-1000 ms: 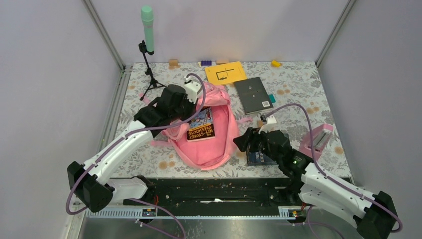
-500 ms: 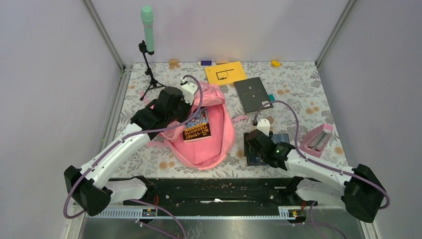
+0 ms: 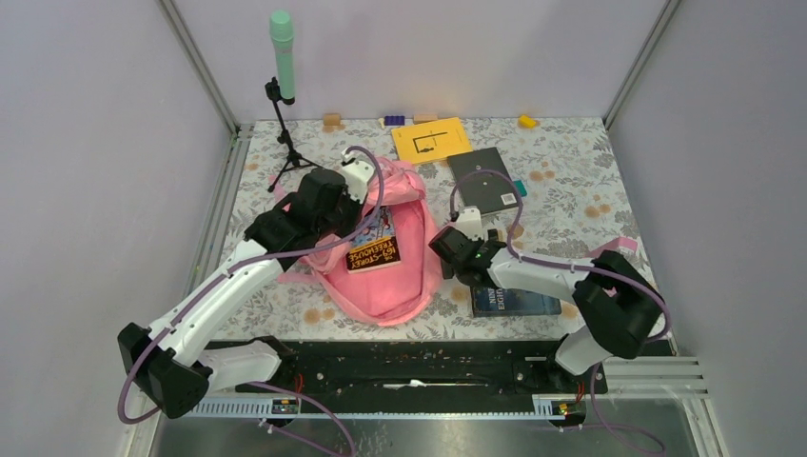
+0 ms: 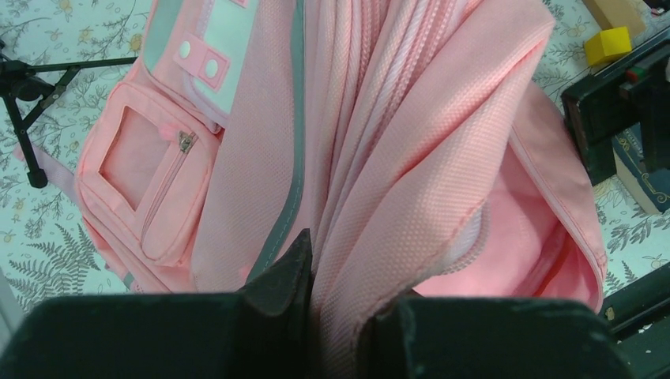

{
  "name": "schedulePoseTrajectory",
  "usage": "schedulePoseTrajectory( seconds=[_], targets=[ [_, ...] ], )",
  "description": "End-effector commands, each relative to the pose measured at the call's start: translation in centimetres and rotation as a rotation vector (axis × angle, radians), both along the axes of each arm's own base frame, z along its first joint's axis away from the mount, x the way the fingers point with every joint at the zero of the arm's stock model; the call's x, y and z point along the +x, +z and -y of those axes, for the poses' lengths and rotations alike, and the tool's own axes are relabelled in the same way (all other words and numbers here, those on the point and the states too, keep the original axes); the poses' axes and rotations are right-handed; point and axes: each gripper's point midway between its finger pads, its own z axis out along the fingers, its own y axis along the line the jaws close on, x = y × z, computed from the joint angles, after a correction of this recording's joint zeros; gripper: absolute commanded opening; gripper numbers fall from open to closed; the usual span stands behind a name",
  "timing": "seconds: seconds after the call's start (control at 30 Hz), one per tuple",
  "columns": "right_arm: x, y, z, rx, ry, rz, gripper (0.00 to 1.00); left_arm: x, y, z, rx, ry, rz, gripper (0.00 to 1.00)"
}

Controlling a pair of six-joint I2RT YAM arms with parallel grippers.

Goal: Pack the student bag
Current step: Pick up the book from the center of the board.

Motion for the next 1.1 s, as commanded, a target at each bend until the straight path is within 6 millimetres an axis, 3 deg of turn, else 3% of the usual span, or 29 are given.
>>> schedulePoseTrajectory(
  seconds=[0.0,0.23,0.3,0.57,0.67,0.7,0.77,0.9,1.07],
  targets=[
    [2.0,0.3,1.1,-0.068,-0.096,0.065,0.94,1.1,5.5,-0.1,-0.122,0.041,0.171,0.0],
    [1.9,-1.9,2.5,-0.127,-0.141,-0.003,0.93,1.0,5.8,-0.2,-0.125,0.043,0.181,0.0],
    [1.7,-2.4,2.7,-0.125,-0.147,-0.018,0.87,1.0,5.9,-0.3,-0.125,0.043,0.182,0.0],
    [1.3,-2.8,3.3,-0.102,-0.157,0.005,0.2,1.0,5.9,-0.1,-0.133,0.038,0.178,0.0],
    [1.3,-2.1,2.5,-0.017,-0.139,0.032,0.01,0.8,5.8,0.3,-0.144,0.021,0.172,0.0],
    [1.4,-1.6,2.1,0.018,-0.131,0.044,0.0,0.8,5.8,0.4,-0.149,0.014,0.171,0.0],
    [1.4,-0.9,1.4,0.084,-0.115,0.065,0.0,0.6,5.8,0.9,-0.164,-0.009,0.167,0.16],
    [1.1,0.8,0.4,0.23,-0.08,0.129,0.0,-0.3,6.2,2.5,-0.259,-0.072,0.151,0.61],
    [0.8,4.9,-0.6,0.442,-0.039,0.252,0.0,-2.6,6.0,5.6,-0.391,-0.185,0.105,0.78]
  ],
)
